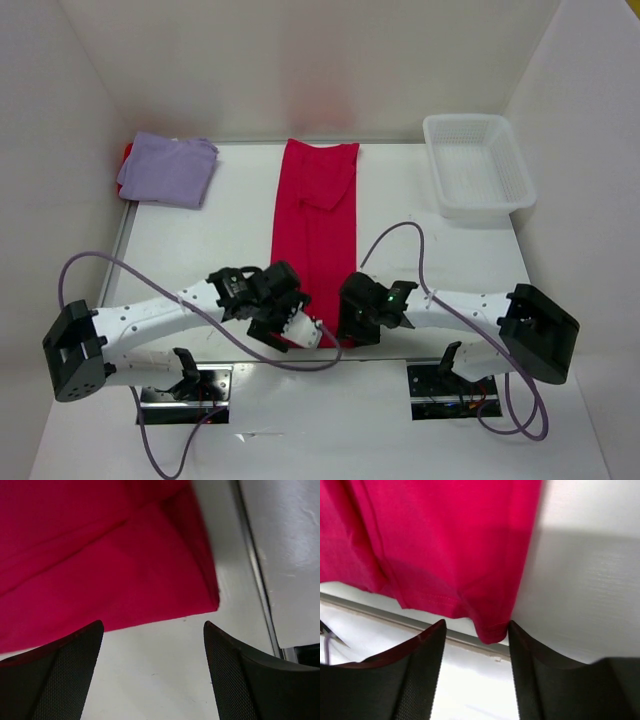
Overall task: Fold and stack the t-shirts
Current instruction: Rotate the tshirt 90 degrees, then grab the bottom of the folded rectangular tshirt with both arms
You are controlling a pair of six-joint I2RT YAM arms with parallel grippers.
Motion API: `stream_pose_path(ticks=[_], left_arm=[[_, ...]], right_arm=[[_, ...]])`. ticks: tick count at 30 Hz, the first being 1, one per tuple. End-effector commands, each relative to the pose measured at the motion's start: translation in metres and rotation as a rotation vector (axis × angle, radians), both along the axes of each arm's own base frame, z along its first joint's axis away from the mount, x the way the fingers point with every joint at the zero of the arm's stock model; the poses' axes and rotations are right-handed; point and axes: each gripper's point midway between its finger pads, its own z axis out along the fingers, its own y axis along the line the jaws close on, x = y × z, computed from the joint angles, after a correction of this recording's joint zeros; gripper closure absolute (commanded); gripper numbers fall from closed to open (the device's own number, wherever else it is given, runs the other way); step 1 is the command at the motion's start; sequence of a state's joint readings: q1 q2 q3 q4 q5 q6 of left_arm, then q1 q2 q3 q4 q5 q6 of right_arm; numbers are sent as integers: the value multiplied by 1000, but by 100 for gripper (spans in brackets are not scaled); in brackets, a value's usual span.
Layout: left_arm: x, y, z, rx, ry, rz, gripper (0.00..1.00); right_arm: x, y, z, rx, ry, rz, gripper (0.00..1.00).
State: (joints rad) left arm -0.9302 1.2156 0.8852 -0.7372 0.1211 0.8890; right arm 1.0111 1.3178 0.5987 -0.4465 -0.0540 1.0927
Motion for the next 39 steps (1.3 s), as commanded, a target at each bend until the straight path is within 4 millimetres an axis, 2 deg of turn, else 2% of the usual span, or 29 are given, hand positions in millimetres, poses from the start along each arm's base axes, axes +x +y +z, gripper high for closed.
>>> stream_pose_path(ticks=[1, 3, 5, 6, 7, 9, 11, 14, 16, 17, 19, 21, 23, 28, 31, 35, 37, 39], left_arm=[[-16, 3, -19, 105, -25, -139, 12], [-28, 4, -36, 163, -8, -229, 16], [-32, 18, -52, 233, -17, -314, 18], [-34, 29, -66, 261, -26, -334, 20], [-34, 33, -68, 266, -45, -347, 20], [-27, 25, -59, 201, -117, -356, 20], [-30, 23, -55, 171, -133, -395, 20], [-39, 36, -62, 220, -93, -449, 21], [-38, 30, -63, 193, -105, -449, 25], [-34, 20, -61, 152, -126, -449, 32], [-37, 11, -60, 121, -112, -460, 38], [-37, 12, -69, 148, -87, -463, 43], [-41, 18, -82, 190, -54, -478, 43], [-42, 18, -83, 203, -64, -560, 40], [-44, 27, -89, 242, -49, -582, 40], [-43, 14, -86, 205, -48, -588, 50], [-42, 8, -87, 195, -43, -591, 62], [-39, -1, -86, 168, -46, -571, 80]], right_arm=[[9, 0, 17, 1, -39, 67, 40], [11, -7, 15, 4, -32, 55, 40], [8, -11, 14, 20, -26, 52, 39], [9, -8, 21, 43, -36, 38, 39], [7, -10, 20, 46, -33, 30, 39], [11, -9, 25, 77, -40, -8, 39], [14, -4, 35, 126, -47, -23, 39], [19, -7, 37, 142, -54, -56, 39], [18, -9, 34, 141, -40, -59, 39], [17, -9, 32, 133, -35, -60, 39], [16, -9, 30, 129, -26, -48, 39], [12, -13, 22, 92, -3, -41, 39], [12, -14, 19, 83, 5, -41, 37], [10, -18, 10, 53, 28, -29, 37], [10, -18, 8, 45, 35, -30, 37], [9, -19, 7, 55, 32, -39, 37], [9, -19, 2, 44, 41, -40, 37], [6, -20, -2, 33, 61, -37, 37]])
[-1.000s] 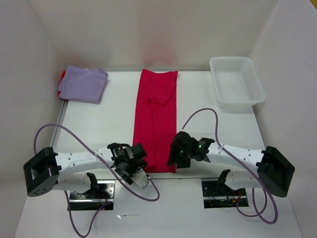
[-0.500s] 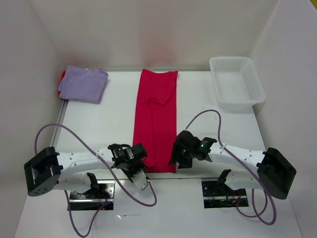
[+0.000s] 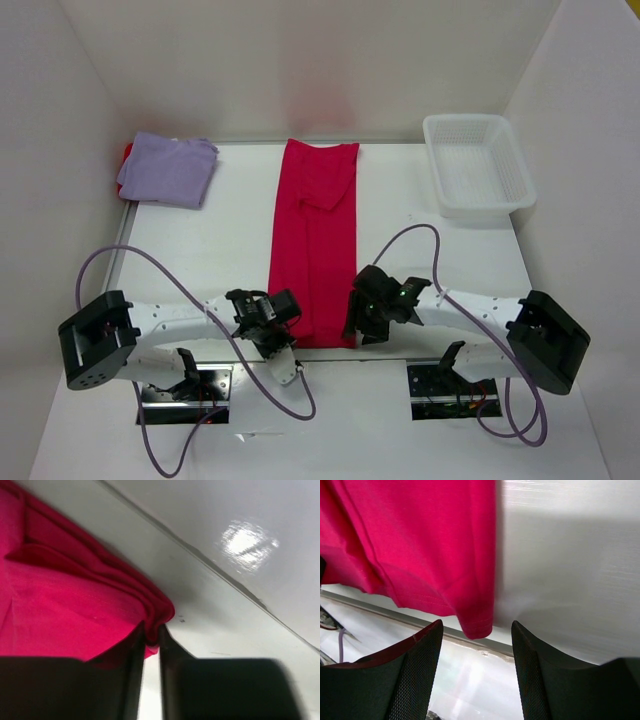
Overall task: Fold and stack the t-shirts
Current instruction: Grab the bottom of the folded rectangular tshirt with both arms, then fold the folded rectangular tshirt in 1/3 of the way
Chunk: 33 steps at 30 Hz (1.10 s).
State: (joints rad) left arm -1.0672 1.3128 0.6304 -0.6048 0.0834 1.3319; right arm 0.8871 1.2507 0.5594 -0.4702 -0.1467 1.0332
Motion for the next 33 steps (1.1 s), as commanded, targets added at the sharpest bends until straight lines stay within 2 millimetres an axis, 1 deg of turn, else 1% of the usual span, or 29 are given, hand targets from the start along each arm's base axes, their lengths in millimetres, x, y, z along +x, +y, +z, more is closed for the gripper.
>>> stream_pose_path(ticks=[1, 2, 3, 6, 7, 8, 10, 11, 12, 13, 14, 15, 16, 17, 18, 19, 21, 22, 23, 24, 25, 26, 27, 28, 29, 30, 31, 32, 33], left_arm=[[-3, -20, 2, -60, 36, -20, 88], [-1, -19, 2, -55, 27, -17, 96], [-3, -16, 0, -47, 33, -8, 98], [-3, -13, 3, -48, 32, 27, 100], [-3, -12, 3, -48, 36, 41, 100], [-2, -12, 6, -55, 25, 52, 100], [-1, -7, 5, -56, 33, 100, 100], [4, -10, 10, -72, 31, 129, 100], [10, -10, 13, -90, 44, 193, 100], [15, -13, 18, -111, 51, 228, 100], [23, -17, 28, -135, 44, 264, 100], [28, -17, 33, -146, 56, 298, 100], [39, -14, 39, -174, 67, 379, 100], [48, -11, 44, -184, 64, 424, 100], [59, -14, 56, -216, 61, 461, 100], [75, -5, 63, -243, 61, 544, 100], [94, 1, 69, -266, 60, 626, 100], [114, 7, 77, -291, 62, 709, 100], [127, 9, 81, -308, 54, 752, 100], [136, 10, 84, -324, 66, 789, 100], [159, 11, 93, -365, 68, 859, 100], [171, 11, 97, -387, 68, 888, 100], [182, 13, 98, -393, 68, 921, 100], [195, 17, 92, -396, 89, 971, 100], [207, 16, 96, -414, 74, 978, 100], [221, 13, 98, -428, 69, 996, 100], [233, 14, 100, -446, 52, 1005, 100], [239, 11, 102, -455, 46, 1003, 100], [251, 10, 103, -469, 39, 1020, 100]], right_arm=[[-1, -2, -7, -11, 17, -3, 37], [0, -1, -6, -4, 11, -3, 37], [1, 0, -8, -7, 13, -3, 39], [-1, 5, -10, 16, 37, 16, 50], [-2, 7, -15, 15, 46, 32, 56], [-4, 6, -18, 8, 64, 35, 73], [-2, 12, -19, 10, 68, 74, 87], [-2, 12, -18, 6, 67, 82, 100], [-2, 11, -18, -4, 72, 90, 100], [1, 15, -13, 3, 61, 99, 100], [3, 13, -8, -5, 61, 103, 100], [8, 11, -3, -13, 44, 97, 100], [16, 12, 10, -15, 21, 103, 100], [22, 11, 15, -21, 9, 99, 100], [37, 9, 25, -15, -18, 67, 100], [52, 13, 39, 6, -60, 70, 100], [72, 9, 53, 21, -93, 52, 100], [93, 8, 63, 39, -122, 28, 100], [102, 6, 60, 20, -133, 55, 100], [118, 8, 68, 29, -164, 55, 100], [132, 2, 68, 16, -181, 56, 100], [142, 1, 60, -3, -165, 57, 100], [158, 7, 71, 16, -194, 59, 100], [171, 3, 71, 11, -203, 47, 100], [181, 5, 72, 18, -218, 62, 100], [196, 8, 72, 22, -222, 64, 100], [205, 7, 72, 33, -219, 59, 100], [217, 10, 80, 45, -247, 72, 100], [223, 10, 70, 41, -225, 76, 100]])
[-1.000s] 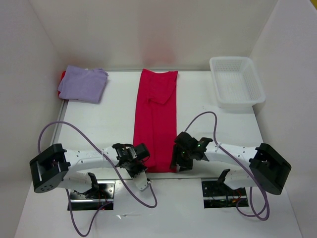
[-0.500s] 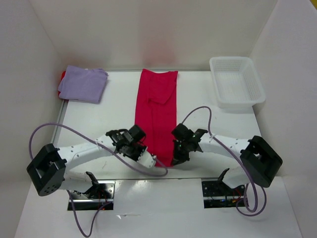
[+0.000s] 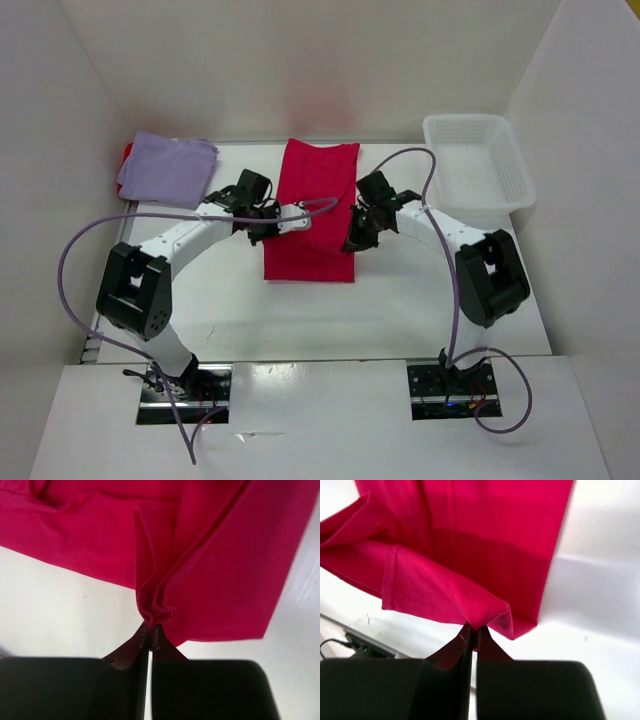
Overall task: Fold and stack the t-shirts
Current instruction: Fold the folded rectangular tshirt in 1/3 of the way
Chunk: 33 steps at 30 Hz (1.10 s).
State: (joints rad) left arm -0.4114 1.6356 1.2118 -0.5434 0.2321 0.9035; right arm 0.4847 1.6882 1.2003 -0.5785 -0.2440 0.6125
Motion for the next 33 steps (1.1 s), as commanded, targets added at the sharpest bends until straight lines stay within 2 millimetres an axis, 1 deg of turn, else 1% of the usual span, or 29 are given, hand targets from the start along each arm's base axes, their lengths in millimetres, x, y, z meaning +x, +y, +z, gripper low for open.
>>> stream_pose_path(ticks=[1, 2, 3, 4, 5, 6, 7, 8, 9, 10, 12, 13, 15, 16, 17, 18, 20, 22, 23, 24, 25, 26, 27, 28, 29, 30, 31, 32, 33], left_arm=[[32, -13, 15, -77, -40, 43, 100], [39, -12, 15, -80, -49, 52, 100], [46, -10, 9, -77, -43, 61, 100], [55, -14, 12, -85, -61, 61, 100], [58, -15, 10, -84, -58, 61, 100], [63, -17, 2, -80, -48, 61, 100], [68, -19, 2, -84, -59, 61, 100], [74, -17, 2, -87, -67, 70, 100], [80, -19, 0, -89, -71, 70, 100], [84, -21, 0, -93, -80, 69, 100], [90, -18, -6, -92, -66, 87, 100], [94, -19, -1, -99, -84, 87, 100], [100, -16, -8, -100, -86, 98, 100], [103, -17, -6, -100, -100, 90, 100], [105, -17, -9, -100, -100, 90, 100], [108, -14, -12, -101, -104, 99, 100], [108, -14, -16, -97, -95, 99, 99], [110, -14, -20, -97, -94, 99, 98], [109, -14, -25, -93, -84, 100, 92], [111, -15, -28, -93, -84, 100, 88], [112, -13, -30, -87, -91, 105, 83], [115, -11, -29, -84, -101, 124, 77], [115, -11, -35, -84, -101, 124, 64], [116, -10, -35, -82, -98, 141, 60], [119, -7, -34, -93, -103, 163, 56], [121, -7, -33, -98, -112, 163, 53], [120, -8, -33, -108, -102, 182, 53], [125, -10, -27, -122, -116, 190, 51], [127, -8, -31, -119, -115, 205, 51]], right_arm=[[31, -4, 4, -4, -35, 53, 100], [37, -4, 4, 5, -33, 48, 100], [48, -5, 7, 7, -49, 42, 100], [54, -5, 2, 19, -40, 38, 100], [61, -10, 2, 33, -34, 24, 100], [69, -11, 7, 39, -50, 15, 100], [71, -8, 0, 41, -33, 19, 100], [81, -10, 4, 43, -52, 16, 100], [85, -12, 3, 50, -46, 10, 100], [84, -12, -8, 42, -23, 9, 100], [89, -12, -9, 61, -15, 10, 100], [90, -14, -13, 64, -6, 13, 100], [91, -12, -21, 67, 15, 18, 100], [94, -11, -18, 70, 6, 18, 100], [97, -14, -26, 65, 20, 8, 100], [98, -14, -26, 65, 20, 8, 100], [101, -12, -32, 71, 30, 12, 100], [105, -15, -34, 70, 31, 3, 84], [109, -15, -31, 66, 19, -1, 78], [112, -19, -31, 69, 22, -19, 66], [116, -27, -32, 50, 16, -40, 61], [118, -26, -32, 52, 7, -40, 57], [125, -33, -23, 54, -20, -68, 55], [131, -38, -15, 61, -47, -81, 53], [138, -38, 5, 72, -111, -85, 49], [141, -39, 15, 71, -144, -91, 46], [143, -44, 24, 50, -181, -93, 46], [146, -46, 47, 50, -248, -86, 46], [146, -49, 53, 40, -277, -84, 46]])
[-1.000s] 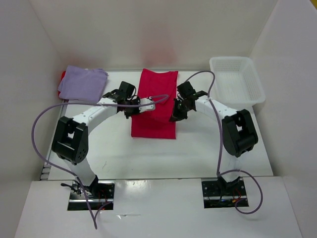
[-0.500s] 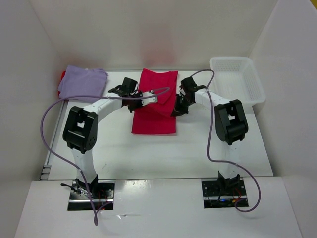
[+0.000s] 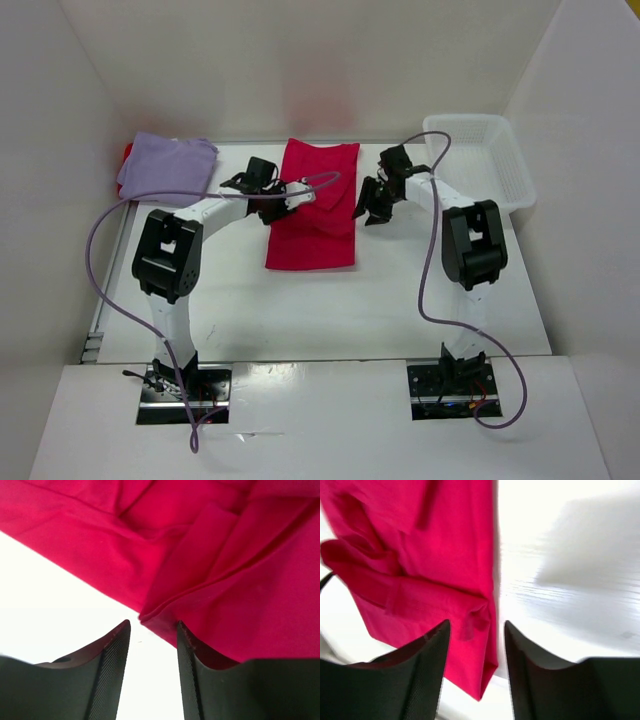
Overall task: Fold and stack the t-shirts
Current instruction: Fold the folded rectangular tshirt in 1/3 of the way, then grab one side of the 2/3 rectangular tshirt with both arms
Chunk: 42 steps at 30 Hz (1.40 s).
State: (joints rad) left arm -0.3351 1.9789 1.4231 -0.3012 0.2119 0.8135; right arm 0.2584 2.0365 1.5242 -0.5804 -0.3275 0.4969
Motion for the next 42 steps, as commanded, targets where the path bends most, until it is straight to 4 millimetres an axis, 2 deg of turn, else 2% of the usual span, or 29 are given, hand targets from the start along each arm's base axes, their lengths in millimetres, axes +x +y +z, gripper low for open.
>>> stream_pose_path(ticks=[1, 3, 4, 5, 7, 8, 9, 12, 13, 15, 16, 17, 18, 19, 21, 22, 23, 24, 26, 27, 29, 30, 32, 33, 34, 37, 38, 40, 42], left_arm=[[21, -5, 14, -66, -50, 57, 50], [26, -1, 16, -56, -72, 91, 50], [29, 0, 14, -49, -80, 100, 50], [31, 5, 14, -33, -84, 126, 50], [35, 9, 18, -24, -98, 152, 50], [36, 13, 17, -15, -99, 189, 50], [36, 16, 23, -15, -109, 208, 48], [30, 24, 22, -12, -74, 245, 45], [28, 26, 24, -11, -70, 267, 44], [26, 30, 28, -9, -70, 297, 43], [23, 31, 26, -12, -53, 308, 43], [22, 34, 28, -8, -56, 327, 43], [21, 40, 33, -8, -57, 350, 43], [20, 47, 35, -13, -51, 373, 43], [12, 62, 35, -6, -37, 397, 43], [9, 63, 41, -11, -46, 398, 41], [4, 73, 40, 5, -31, 417, 40], [1, 83, 40, 10, -22, 435, 37], [-12, 92, 41, 1, 17, 458, 36], [-17, 98, 41, -28, 42, 481, 34], [-28, 104, 34, -49, 94, 507, 33], [-34, 111, 29, -63, 127, 537, 33], [-40, 109, 30, -101, 146, 543, 32], [-47, 113, 21, -99, 173, 565, 32], [-50, 110, 21, -114, 182, 552, 32], [-60, 102, 20, -136, 205, 545, 31], [-59, 102, 24, -140, 195, 544, 31], [-66, 99, 20, -139, 210, 543, 31], [-66, 99, 23, -143, 201, 542, 31]], right_arm=[[25, 3, 90, -17, -304, 19, 50], [12, 11, 100, -32, -341, 69, 59], [3, 19, 99, -36, -332, 99, 72], [-9, 38, 98, -31, -324, 146, 79], [-34, 53, 87, -37, -275, 211, 94], [-48, 69, 81, -39, -252, 258, 98], [-60, 77, 72, -38, -220, 289, 100], [-80, 99, 45, -51, -146, 341, 100], [-80, 99, 28, -66, -110, 344, 100], [-67, 107, 27, -56, -131, 330, 100], [-60, 108, 17, -72, -129, 322, 100], [-48, 114, 24, -66, -159, 306, 100], [-37, 110, 23, -66, -162, 288, 100], [-28, 110, 8, -69, -140, 267, 100], [-4, 106, 11, -38, -148, 232, 100], [1, 105, 13, -29, -144, 228, 93], [1, 105, 13, -35, -151, 240, 86], [3, 100, 21, -61, -190, 256, 74], [-11, 93, 36, -88, -243, 298, 58], [-28, 94, 43, -115, -291, 375, 54], [-46, 95, 49, -172, -346, 468, 44], [-66, 105, 44, -240, -377, 547, 38], [-85, 109, 46, -353, -432, 681, 27], [-98, 114, 40, -435, -451, 724, 27], [-103, 114, 30, -479, -445, 749, 26], [-108, 111, 19, -607, -462, 761, 25], [-111, 110, 13, -643, -460, 767, 21], [-116, 114, 13, -703, -486, 774, 18], [-115, 120, 13, -683, -465, 726, 17]])
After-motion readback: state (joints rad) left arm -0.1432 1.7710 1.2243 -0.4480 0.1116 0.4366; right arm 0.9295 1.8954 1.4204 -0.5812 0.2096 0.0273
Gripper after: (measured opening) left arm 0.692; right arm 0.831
